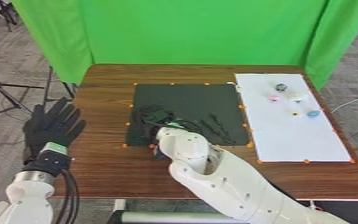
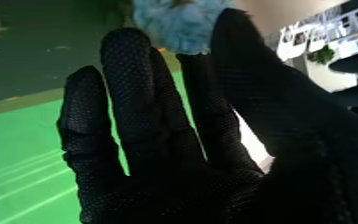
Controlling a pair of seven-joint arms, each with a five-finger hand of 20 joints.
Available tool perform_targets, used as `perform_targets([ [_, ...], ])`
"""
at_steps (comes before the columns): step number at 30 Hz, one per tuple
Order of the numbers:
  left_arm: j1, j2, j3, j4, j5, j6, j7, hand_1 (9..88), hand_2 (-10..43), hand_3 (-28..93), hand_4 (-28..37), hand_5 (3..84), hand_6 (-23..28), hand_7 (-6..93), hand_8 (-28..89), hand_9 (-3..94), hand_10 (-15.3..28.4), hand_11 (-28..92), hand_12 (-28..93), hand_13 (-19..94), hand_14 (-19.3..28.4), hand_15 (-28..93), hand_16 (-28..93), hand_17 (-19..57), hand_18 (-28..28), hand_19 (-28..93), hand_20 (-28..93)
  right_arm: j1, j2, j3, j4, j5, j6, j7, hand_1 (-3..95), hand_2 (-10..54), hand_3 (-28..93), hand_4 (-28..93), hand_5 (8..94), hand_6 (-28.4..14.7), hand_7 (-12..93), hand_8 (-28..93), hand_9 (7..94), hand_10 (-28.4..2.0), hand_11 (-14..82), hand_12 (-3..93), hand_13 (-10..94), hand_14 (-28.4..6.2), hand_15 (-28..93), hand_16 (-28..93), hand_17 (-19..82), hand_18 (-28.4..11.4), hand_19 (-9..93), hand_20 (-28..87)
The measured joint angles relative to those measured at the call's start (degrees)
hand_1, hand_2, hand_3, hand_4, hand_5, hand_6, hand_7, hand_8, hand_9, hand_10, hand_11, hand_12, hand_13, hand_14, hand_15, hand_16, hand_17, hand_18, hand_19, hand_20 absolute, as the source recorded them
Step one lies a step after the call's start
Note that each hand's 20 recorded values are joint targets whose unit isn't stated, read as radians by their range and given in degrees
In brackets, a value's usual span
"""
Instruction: Arrange flowers
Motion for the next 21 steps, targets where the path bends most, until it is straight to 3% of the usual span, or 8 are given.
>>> perform_targets([
  [2,0.01,0.0,0.0,0.0,-0.19,0.09,0.0,33.3,3.7,68,-26.0,34.3,5.7,17.5,-11,25.9,13.0,24,11,13,11.2,31,-8,-5.6,11.3,26,9,0.18,0.16,-0.89,0.2,-0.37,3.38,0.39,49.9,-9.5,75,-28,54.0,-3.4,35,-17,57.8,-16.0,27.5,20.2,61,-10.7,62,35,34,-22.3,83,34],
  [6,-0.05,0.0,0.06,0.0,-0.2,0.1,-0.13,33.2,3.8,68,-26.2,34.3,5.9,17.3,-11,25.9,13.1,24,11,14,11.2,31,-8,-5.6,11.3,26,9,0.55,0.31,-2.39,1.0,-1.97,9.43,0.65,58.9,-9.5,63,-28,56.9,-2.0,37,-14,64.9,-11.5,33.7,45.3,63,-11.5,71,41,36,-22.7,84,36],
  [8,-0.07,0.0,0.07,0.0,-0.2,0.1,-0.17,33.3,3.9,68,-26.2,34.3,5.9,17.3,-11,26.0,13.1,24,11,14,11.3,31,-8,-5.5,11.3,26,9,0.55,0.31,-2.39,1.18,-2.34,9.42,0.75,60.1,-9.5,62,-28,57.1,-1.8,37,-11,65.5,-11.2,34.5,47.8,63,-11.7,72,41,36,-22.8,85,36],
  [12,-0.15,-0.05,0.06,0.01,-0.15,0.1,-0.39,33.2,4.6,68,-26.6,34.4,6.0,17.2,-11,26.0,13.1,24,11,14,11.4,31,-8,-5.5,11.3,26,9,0.19,0.31,-1.69,1.33,-2.5,8.49,0.74,56.9,-9.5,64,-28,56.7,-2.0,35,-12,65.8,-11.2,30.4,45.2,63,-11.8,70,39,36,-22.8,84,35],
  [14,-0.06,-0.3,-0.08,0.01,-0.15,0.08,-0.4,32.5,5.2,68,-26.8,34.4,6.0,17.2,-11,26.1,13.1,23,11,14,11.7,31,-8,-5.5,11.3,26,9,-0.46,0.36,-0.53,1.01,-2.38,8.14,0.69,46.4,-9.5,76,-28,54.8,-3.4,30,-16,61.1,-15.2,31.7,25.9,62,-12.2,68,36,35,-23.1,83,33],
  [16,0.2,-0.65,-0.41,-0.02,-0.15,0.03,-0.4,31.6,6.2,69,-27.3,34.4,6.0,17.0,-11,26.1,13.1,23,11,14,12.0,31,-8,-5.6,11.4,26,9,-1.37,0.75,1.21,-0.25,-1.91,7.91,0.67,44.7,-9.5,78,-28,53.6,-4.0,28,-16,59.3,-16.1,28.9,22.3,60,-12.5,67,35,34,-23.3,83,33],
  [21,1.04,-1.55,-1.41,-0.06,0.27,-1.0,-0.98,30.0,8.0,69,-28.1,34.6,6.0,16.6,-11,27.1,13.3,23,10,16,12.5,31,-8,-5.5,11.5,26,9,-6.44,3.86,11.31,-10.63,-0.13,3.95,1.29,42.2,-9.5,78,-28,52.7,-5.0,24,-14,56.7,-17.4,22.6,19.4,58,-13.7,66,33,32,-23.4,83,34],
])
